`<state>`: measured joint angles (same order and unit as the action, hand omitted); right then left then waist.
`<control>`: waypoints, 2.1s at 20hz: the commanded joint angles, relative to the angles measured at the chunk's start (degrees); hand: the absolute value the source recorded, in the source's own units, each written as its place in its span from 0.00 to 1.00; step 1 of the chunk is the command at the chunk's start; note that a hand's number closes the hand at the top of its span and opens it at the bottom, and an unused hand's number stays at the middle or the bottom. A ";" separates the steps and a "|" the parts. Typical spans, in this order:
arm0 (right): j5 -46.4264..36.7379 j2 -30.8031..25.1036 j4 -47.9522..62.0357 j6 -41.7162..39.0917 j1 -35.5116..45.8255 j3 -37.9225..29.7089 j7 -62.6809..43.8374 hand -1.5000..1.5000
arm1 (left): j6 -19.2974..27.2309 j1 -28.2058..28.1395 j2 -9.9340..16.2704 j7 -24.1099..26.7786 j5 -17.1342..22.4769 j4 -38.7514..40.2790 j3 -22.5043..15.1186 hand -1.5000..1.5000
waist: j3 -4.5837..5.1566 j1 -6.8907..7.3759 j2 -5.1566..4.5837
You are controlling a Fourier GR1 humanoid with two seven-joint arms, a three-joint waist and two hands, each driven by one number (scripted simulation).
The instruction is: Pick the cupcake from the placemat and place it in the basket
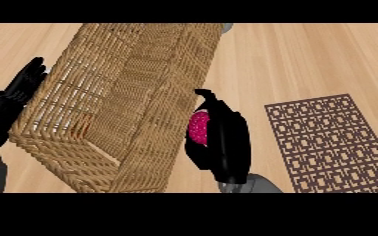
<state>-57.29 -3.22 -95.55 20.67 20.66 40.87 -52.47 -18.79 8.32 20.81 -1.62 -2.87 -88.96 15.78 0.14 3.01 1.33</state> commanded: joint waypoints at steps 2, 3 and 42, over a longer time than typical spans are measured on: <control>-2.05 3.06 -7.39 5.91 4.73 9.25 -9.58 1.00 | -1.69 2.32 -6.00 0.64 1.86 -0.25 -5.46 0.50 | 0.15 -2.26 0.41; -2.94 3.06 -8.18 4.86 5.56 9.89 -12.00 1.00 | -2.22 1.01 -6.11 1.48 2.04 0.96 -4.81 0.50 | 0.34 -2.28 0.41; -18.29 3.19 4.21 -1.79 27.60 -12.18 -32.74 1.00 | 0.99 4.12 -11.42 0.56 -2.45 -0.10 -8.86 0.50 | -0.08 -1.38 -1.14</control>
<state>-75.30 -0.69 -92.66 16.86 48.14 28.28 -71.10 -17.10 12.67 8.68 -0.72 -5.88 -88.63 6.48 0.08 1.84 0.28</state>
